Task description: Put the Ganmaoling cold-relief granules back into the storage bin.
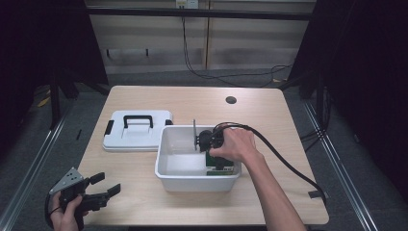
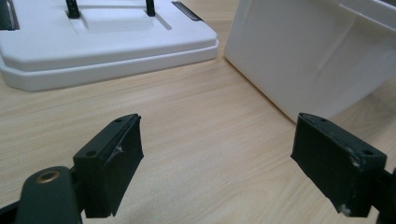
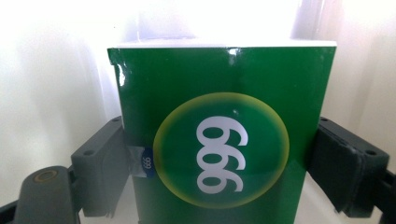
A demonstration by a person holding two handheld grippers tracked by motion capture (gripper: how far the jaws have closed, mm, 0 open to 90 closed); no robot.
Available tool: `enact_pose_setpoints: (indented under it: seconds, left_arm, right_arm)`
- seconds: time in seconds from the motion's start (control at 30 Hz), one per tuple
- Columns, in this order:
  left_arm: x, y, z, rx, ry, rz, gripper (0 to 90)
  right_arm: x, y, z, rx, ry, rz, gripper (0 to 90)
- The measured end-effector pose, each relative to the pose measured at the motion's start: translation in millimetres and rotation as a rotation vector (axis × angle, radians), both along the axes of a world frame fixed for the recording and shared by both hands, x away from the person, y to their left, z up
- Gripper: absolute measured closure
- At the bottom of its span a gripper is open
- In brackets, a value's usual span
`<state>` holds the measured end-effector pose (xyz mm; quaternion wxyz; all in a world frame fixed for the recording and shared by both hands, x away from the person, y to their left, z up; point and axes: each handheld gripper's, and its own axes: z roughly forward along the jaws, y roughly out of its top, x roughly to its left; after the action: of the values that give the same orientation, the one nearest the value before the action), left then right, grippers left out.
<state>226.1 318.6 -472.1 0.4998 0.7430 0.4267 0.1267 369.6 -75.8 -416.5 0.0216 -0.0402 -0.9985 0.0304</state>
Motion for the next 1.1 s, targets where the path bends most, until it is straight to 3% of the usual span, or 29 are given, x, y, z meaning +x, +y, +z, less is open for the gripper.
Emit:
enact_pose_setpoints:
  seconds: [0.5, 0.7, 1.1]
  left_arm:
    - [0.7, 0.4, -1.5, -0.003, 0.007, 0.008, 15.8]
    - [-0.1, 0.1, -1.2, -0.004, 0.009, 0.01, 15.8]
    - [-0.3, -0.5, -0.9, 0.0, 0.005, 0.004, 15.8]
  right_arm:
    - [1.2, 0.8, -1.5, -0.017, 0.003, -0.019, 12.6]
    - [1.6, -2.1, -1.2, 0.01, 0.017, -0.033, 12.7]
    - [1.1, -9.5, 8.0, 0.067, -0.004, -0.054, 13.3]
